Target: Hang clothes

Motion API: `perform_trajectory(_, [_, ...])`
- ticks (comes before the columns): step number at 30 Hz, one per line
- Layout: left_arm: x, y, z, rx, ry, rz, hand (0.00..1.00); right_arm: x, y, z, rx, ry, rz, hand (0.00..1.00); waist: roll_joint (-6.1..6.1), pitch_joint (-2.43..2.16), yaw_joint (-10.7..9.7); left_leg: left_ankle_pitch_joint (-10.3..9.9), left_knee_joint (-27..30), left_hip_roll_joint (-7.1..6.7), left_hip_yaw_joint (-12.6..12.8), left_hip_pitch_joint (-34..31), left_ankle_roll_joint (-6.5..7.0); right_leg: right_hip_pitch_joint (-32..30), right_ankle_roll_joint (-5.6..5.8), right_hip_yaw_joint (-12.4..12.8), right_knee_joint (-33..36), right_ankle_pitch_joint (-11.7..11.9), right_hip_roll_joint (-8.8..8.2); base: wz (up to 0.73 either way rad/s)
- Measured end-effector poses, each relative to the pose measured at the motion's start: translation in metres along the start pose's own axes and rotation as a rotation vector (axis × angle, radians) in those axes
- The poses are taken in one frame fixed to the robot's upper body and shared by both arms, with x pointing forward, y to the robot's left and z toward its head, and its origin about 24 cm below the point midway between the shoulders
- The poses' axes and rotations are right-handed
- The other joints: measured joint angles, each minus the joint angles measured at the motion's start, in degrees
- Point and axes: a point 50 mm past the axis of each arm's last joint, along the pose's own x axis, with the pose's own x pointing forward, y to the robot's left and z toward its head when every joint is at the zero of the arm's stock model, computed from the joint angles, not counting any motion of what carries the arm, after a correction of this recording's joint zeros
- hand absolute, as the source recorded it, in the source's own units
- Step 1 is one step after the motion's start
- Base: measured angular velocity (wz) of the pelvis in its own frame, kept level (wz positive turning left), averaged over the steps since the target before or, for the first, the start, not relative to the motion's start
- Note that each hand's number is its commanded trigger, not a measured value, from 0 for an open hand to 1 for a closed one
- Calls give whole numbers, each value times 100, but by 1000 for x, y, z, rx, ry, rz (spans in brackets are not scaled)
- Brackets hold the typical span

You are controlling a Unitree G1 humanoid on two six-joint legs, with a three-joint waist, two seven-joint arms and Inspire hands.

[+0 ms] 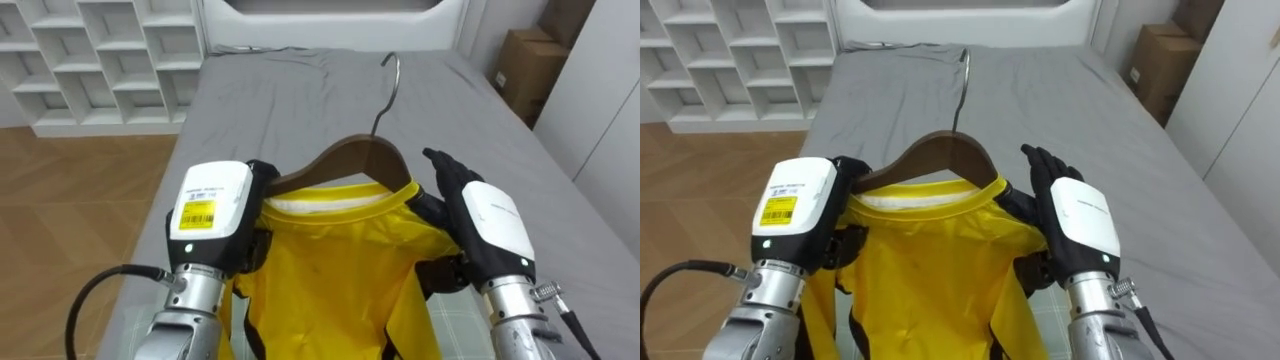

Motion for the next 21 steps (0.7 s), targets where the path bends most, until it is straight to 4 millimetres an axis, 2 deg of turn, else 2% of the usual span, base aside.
perform_trajectory(20, [0,-1,1,-7,6,-6,100,6,3,2,23,8,-36,0,-17,13,-17,0,-13,-1,-62,-29,0,13,0,-54,-22,-1,-3,1])
perform_trajectory(21, [0,-1,1,-7,8,-6,100,7,3,2,25,8,-34,11,-19,14,-33,0,-12,-3,-87,-29,0,13,0,-74,-24,-1,-4,9])
